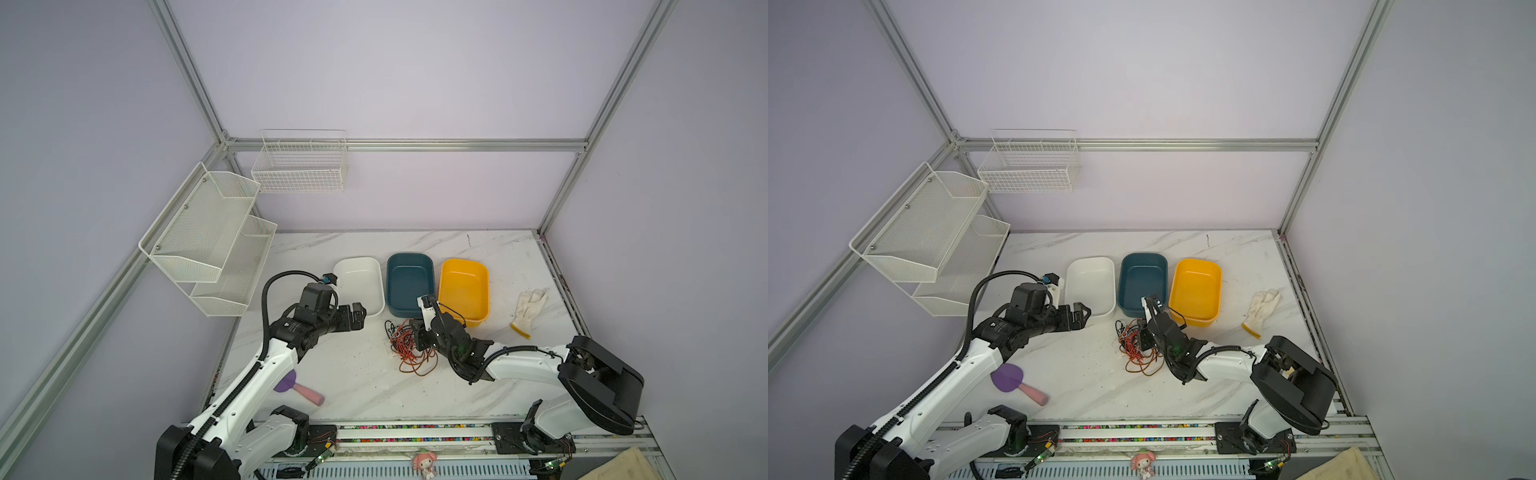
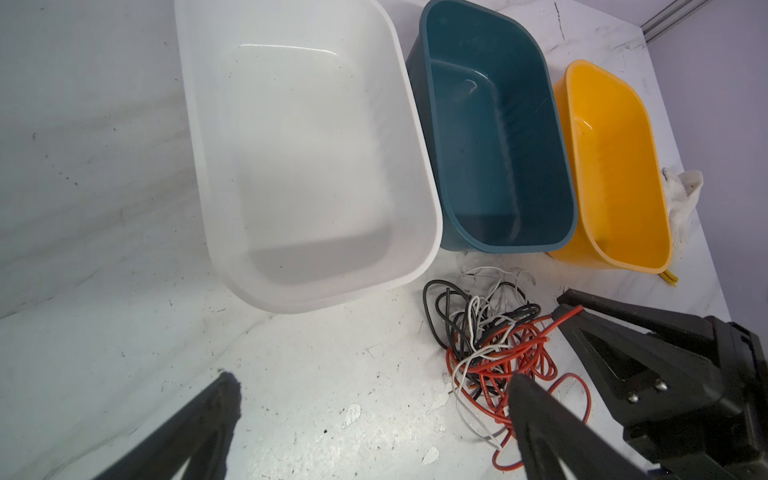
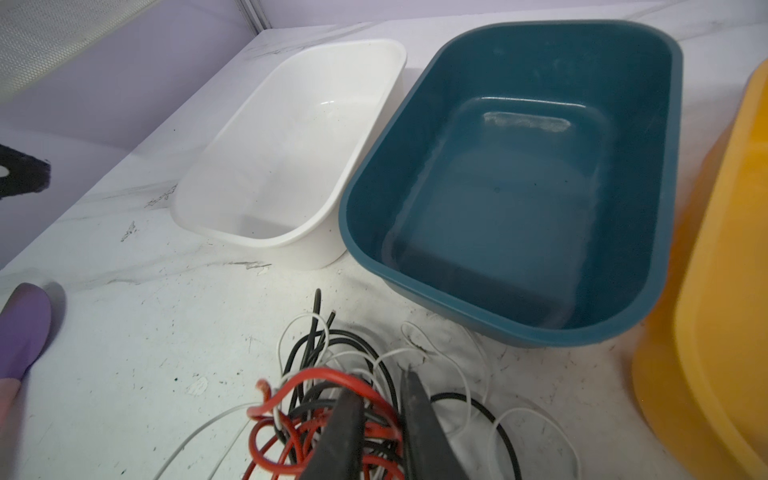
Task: Untangle the cables
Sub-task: 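Lift the red wire with the right gripper while the left gripper approaches the bundle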
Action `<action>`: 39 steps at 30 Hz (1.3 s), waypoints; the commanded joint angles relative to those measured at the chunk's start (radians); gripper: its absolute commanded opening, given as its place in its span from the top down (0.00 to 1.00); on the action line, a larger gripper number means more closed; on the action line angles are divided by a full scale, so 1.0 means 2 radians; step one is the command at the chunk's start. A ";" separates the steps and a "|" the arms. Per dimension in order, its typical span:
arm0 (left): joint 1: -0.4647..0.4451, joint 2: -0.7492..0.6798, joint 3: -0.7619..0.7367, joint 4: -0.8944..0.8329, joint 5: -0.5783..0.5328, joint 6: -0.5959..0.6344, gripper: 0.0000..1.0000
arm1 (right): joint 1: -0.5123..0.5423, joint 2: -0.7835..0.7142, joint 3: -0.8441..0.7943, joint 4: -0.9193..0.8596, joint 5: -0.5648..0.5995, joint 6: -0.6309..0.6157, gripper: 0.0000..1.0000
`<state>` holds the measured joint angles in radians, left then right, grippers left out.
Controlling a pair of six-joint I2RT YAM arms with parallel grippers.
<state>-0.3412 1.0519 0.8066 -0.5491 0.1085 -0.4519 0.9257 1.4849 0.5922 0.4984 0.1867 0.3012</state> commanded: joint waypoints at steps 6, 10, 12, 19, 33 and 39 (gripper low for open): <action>-0.010 0.014 0.056 0.001 0.050 -0.014 0.00 | 0.003 -0.031 0.005 0.030 -0.016 -0.013 0.97; -0.013 0.015 0.057 0.002 0.079 -0.020 0.00 | 0.003 -0.048 0.026 0.001 -0.015 -0.002 1.00; -0.014 0.019 0.057 0.003 0.090 -0.025 0.00 | 0.005 -0.053 0.038 -0.013 -0.017 0.004 1.00; -0.021 0.045 0.057 0.011 0.135 -0.029 0.00 | 0.023 -0.108 0.071 -0.043 -0.022 0.018 1.00; -0.086 -0.057 -0.033 0.083 0.085 -0.111 0.00 | 0.040 -0.216 0.062 -0.093 -0.018 0.010 1.00; -0.115 -0.084 -0.084 0.118 0.078 -0.146 0.00 | 0.040 -0.220 0.054 -0.075 -0.015 0.010 1.00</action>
<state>-0.5503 0.8986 0.6994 -0.3908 0.2817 -0.6880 1.0004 1.0595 0.6918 0.3222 0.1490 0.3275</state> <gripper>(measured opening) 0.999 0.057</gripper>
